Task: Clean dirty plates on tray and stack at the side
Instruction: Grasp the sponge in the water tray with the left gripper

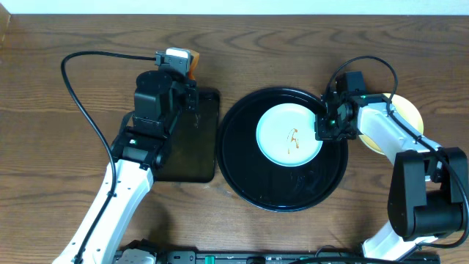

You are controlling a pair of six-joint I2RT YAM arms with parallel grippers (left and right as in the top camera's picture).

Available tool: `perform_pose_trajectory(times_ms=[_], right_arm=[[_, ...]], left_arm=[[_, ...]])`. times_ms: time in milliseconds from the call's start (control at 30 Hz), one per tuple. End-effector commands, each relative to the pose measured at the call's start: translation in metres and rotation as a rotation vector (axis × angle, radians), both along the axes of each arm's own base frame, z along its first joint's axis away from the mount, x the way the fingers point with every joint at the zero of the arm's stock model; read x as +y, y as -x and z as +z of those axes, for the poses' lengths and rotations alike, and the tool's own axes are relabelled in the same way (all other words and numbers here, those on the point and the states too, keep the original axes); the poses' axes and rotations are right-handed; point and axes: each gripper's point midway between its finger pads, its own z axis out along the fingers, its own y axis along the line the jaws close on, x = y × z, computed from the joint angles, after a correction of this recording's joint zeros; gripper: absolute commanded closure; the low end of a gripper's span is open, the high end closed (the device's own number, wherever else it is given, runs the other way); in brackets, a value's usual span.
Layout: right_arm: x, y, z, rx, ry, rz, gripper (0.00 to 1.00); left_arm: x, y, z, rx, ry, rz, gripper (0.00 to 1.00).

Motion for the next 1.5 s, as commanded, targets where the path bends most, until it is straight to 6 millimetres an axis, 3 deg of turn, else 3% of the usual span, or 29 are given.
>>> perform_pose_trajectory(times_ms=[0, 500, 867, 1167, 1467], right_arm=[[-0.001, 0.004, -0.004, 0.007, 0.024, 0.017, 0.99], [-0.001, 0.003, -0.004, 0.006, 0.024, 0.017, 0.99], [-0.001, 0.003, -0.004, 0.005, 0.023, 0.017, 0.99], [-0.001, 0.003, -0.003, 0.004, 0.023, 0.019, 0.99], [0.0, 0.003, -0.003, 0.004, 0.023, 0.02, 0.99]], left_arm=[[0.003, -0.002, 0.023, -0.057, -0.009, 0.006, 0.92], [0.004, -0.001, 0.02, -0.047, -0.012, 0.005, 0.92], [0.005, 0.005, -0.001, 0.038, -0.033, 0.004, 0.92], [0.008, 0.017, -0.056, 0.24, -0.083, 0.003, 0.92], [0.01, 0.026, -0.145, 0.532, -0.063, 0.074, 0.92]])
